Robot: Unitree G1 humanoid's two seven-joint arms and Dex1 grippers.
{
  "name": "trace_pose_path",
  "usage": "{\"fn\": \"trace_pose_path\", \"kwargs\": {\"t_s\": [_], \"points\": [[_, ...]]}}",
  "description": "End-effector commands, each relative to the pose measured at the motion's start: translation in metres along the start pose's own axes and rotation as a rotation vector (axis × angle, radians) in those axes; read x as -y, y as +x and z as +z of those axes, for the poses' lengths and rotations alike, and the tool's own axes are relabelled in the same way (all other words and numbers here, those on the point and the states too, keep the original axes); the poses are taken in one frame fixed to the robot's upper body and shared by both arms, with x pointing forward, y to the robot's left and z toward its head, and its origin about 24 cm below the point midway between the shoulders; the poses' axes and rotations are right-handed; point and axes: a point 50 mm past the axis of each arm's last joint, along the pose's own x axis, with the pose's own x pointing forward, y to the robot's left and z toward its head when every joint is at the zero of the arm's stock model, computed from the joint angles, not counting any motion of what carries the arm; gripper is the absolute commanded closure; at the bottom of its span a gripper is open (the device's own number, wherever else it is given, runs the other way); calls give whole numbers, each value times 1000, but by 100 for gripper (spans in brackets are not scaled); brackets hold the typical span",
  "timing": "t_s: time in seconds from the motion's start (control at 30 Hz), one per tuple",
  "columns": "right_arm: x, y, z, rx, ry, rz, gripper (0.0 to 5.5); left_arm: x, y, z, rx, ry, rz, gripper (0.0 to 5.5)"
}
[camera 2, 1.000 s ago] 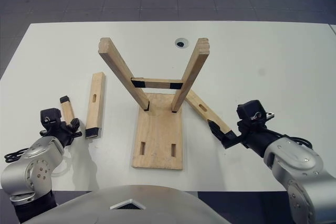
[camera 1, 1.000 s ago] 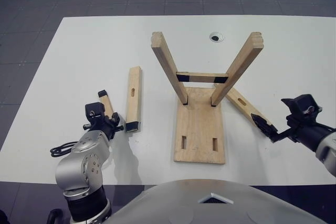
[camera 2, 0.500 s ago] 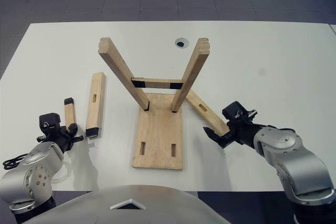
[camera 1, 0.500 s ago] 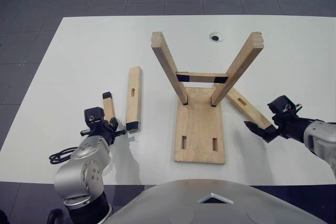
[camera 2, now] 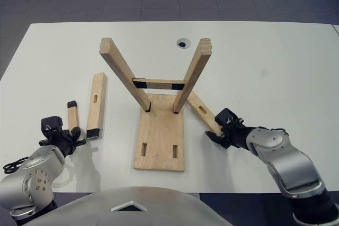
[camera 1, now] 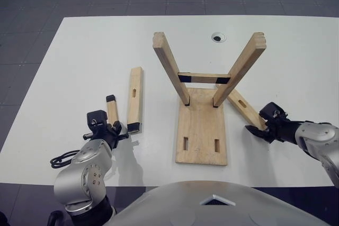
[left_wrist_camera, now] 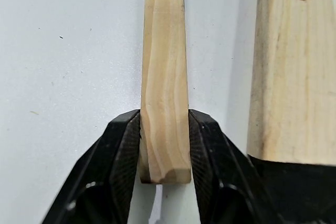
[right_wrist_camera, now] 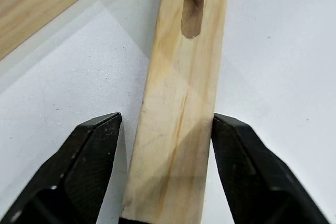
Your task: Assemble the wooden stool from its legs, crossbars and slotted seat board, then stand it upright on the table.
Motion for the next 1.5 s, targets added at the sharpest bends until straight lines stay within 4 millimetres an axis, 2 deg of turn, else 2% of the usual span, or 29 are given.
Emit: {"fn": "trace_pose_path", "kwargs": {"t_s": [0.03,0.13,0.2,0.33,0.57,0.83,1.03,1.07,1.23,1.33,1.43,1.5], "points": [[-6,-1,-21,-117,52,-36,310,7,-10,16,144,30,-31,417],[-13,-6,-27,-156,76,-72,340,8,-13,18,167,28,-29,417],[-21,-10,-30,-175,111,-68,340,9,-16,16,169,19,-27,417],[-37,-13,-39,-201,292,-78,341,9,-18,15,169,10,-25,417],[-57,-16,-48,-217,425,-149,343,7,-24,24,244,17,0,417],[-65,-12,-54,-199,465,-289,343,5,-29,28,291,16,20,417],[-57,-9,-57,-185,458,-372,343,8,-34,40,387,18,17,417],[-57,-8,-58,-184,460,-377,306,8,-35,41,399,16,13,417],[-55,-6,-58,-168,482,-374,209,8,-35,43,412,19,8,417],[-51,-8,-49,-123,486,-372,149,8,-35,45,424,31,9,417],[-32,-15,-25,3,461,-417,100,10,-36,53,477,45,14,417],[-10,-27,2,140,445,-480,61,11,-39,61,539,53,19,417]]}}
